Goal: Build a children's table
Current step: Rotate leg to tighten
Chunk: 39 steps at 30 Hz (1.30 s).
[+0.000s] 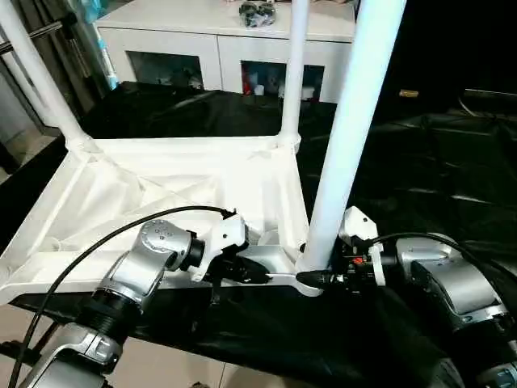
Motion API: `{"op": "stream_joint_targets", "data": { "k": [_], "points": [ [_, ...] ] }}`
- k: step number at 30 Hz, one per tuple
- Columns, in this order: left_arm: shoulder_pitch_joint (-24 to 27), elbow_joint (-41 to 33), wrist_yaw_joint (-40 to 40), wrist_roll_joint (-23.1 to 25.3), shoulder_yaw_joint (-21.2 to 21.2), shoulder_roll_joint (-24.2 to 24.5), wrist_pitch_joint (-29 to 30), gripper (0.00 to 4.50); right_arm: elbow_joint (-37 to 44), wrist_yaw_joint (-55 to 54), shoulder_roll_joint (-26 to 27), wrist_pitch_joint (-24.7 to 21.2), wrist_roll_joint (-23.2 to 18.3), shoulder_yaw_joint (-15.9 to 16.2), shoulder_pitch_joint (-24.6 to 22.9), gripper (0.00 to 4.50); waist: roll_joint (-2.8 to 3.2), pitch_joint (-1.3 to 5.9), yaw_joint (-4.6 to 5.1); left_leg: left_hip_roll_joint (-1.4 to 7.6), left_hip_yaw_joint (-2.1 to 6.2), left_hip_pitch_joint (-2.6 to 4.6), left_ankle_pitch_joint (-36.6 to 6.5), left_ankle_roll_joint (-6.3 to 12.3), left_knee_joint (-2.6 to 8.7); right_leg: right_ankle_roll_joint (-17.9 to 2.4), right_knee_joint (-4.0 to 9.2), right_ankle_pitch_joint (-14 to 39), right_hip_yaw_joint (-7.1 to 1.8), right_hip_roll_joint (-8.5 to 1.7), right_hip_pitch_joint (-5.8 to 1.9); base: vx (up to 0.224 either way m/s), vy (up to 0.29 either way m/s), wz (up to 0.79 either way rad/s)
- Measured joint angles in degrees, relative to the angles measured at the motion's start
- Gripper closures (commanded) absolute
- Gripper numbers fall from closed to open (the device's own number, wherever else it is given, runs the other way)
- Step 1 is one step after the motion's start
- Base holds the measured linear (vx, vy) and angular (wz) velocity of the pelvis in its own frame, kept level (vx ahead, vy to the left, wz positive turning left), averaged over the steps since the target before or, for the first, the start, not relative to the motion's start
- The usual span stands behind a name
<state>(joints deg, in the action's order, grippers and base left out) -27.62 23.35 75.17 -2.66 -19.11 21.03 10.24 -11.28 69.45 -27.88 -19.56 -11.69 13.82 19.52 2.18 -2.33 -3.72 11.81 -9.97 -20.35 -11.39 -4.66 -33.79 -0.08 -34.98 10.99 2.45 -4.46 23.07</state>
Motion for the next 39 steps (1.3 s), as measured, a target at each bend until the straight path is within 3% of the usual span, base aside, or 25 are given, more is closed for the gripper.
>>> {"op": "stream_joint_targets", "data": {
  "k": [5,11,15,17,24,26,32,35,37,39],
  "points": [
    [-0.19,1.22,-4.22,0.52,0.98,-2.14,1.4,4.5,-0.35,-4.66,1.98,-0.06,0.51,-2.5,-1.35,1.86,0.01,0.02,-0.17,-0.01,-0.01,0.27,0.04,0.05,-0.1,0.0,0.0,0.0,-0.11,-0.02,-0.36,0.0,0.0,0.0],
    [-4.26,6.94,-22.18,3.73,4.26,-10.56,6.85,4.5,-9.62,-31.17,14.08,-0.13,4.58,-9.31,3.14,1.88,0.22,0.12,2.04,-0.13,0.02,0.37,0.06,0.04,-0.2,0.25,0.12,0.14,-0.21,-0.11,-0.55,-0.01,0.001,-0.01],
    [-4.49,7.45,-27.01,4.03,4.85,-13.21,7.76,4.5,-12.02,-39.16,17.44,0.0,5.67,-10.66,5.08,1.88,0.49,0.31,2.78,-0.16,0.14,0.34,0.06,0.04,-0.13,0.27,0.15,0.12,-0.13,-0.09,-0.49,0.0,0.0,0.0],
    [-4.44,7.43,-26.66,4.07,4.74,-13.03,7.24,4.5,-11.88,-39.11,18.06,0.0,5.48,-11.32,5.02,1.32,0.56,0.37,2.78,-0.13,0.17,0.32,0.06,0.04,-0.01,0.28,0.14,0.11,-0.09,-0.05,-0.47,0.0,0.0,0.0],
    [-4.17,6.12,-20.72,4.06,3.59,-9.71,4.78,4.5,-9.38,-31.52,15.84,-1.1,5.16,-10.02,4.65,0.61,0.57,0.38,3.17,-0.01,0.16,0.01,0.04,0.01,0.27,0.05,0.13,-0.03,0.09,0.02,-0.1,0.0,0.0,0.0],
    [-3.36,4.36,-16.64,3.33,2.48,-6.96,3.71,4.5,-7.19,-25.3,11.81,-0.5,4.67,-6.75,3.68,0.61,0.5,0.36,2.88,0.03,0.17,-0.11,0.05,0.02,0.39,0.03,0.14,0.03,0.16,0.04,0.0,0.0,0.0,0.0],
    [-2.16,1.63,-4.26,2.03,0.28,-1.11,0.94,4.5,-0.92,-6.66,2.66,0.9,2.41,-0.95,0.58,0.61,0.35,0.26,0.72,0.01,0.05,0.02,0.07,0.07,0.34,0.01,0.17,0.09,0.13,0.02,0.02,0.0,0.0,0.0],
    [-1.93,1.63,-1.48,1.52,-0.06,-0.26,0.49,4.5,-0.06,-2.49,1.16,0.75,2.08,0.05,0.27,0.61,0.36,0.25,0.39,-0.03,0.03,0.03,0.03,0.0,0.2,0.0,0.15,0.08,-0.01,0.01,-0.01,0.0,0.0,0.0],
    [-1.91,1.63,-0.39,1.19,-0.47,0.21,0.29,4.5,0.0,-1.09,0.54,0.13,1.51,0.28,0.26,0.93,0.25,0.21,0.39,-0.03,0.05,0.07,0.02,-0.01,0.21,-0.02,0.1,0.07,-0.06,0.01,-0.04,0.0,0.0,0.0],
    [-1.92,1.64,0.29,1.04,-0.86,0.3,-0.08,4.5,0.0,-0.33,0.14,-0.51,0.81,0.28,0.26,0.96,0.15,0.15,0.32,-0.03,0.06,0.08,0.03,-0.01,0.2,-0.01,0.06,0.07,-0.06,0.01,-0.04,0.0,0.0,0.0]
  ]
}}
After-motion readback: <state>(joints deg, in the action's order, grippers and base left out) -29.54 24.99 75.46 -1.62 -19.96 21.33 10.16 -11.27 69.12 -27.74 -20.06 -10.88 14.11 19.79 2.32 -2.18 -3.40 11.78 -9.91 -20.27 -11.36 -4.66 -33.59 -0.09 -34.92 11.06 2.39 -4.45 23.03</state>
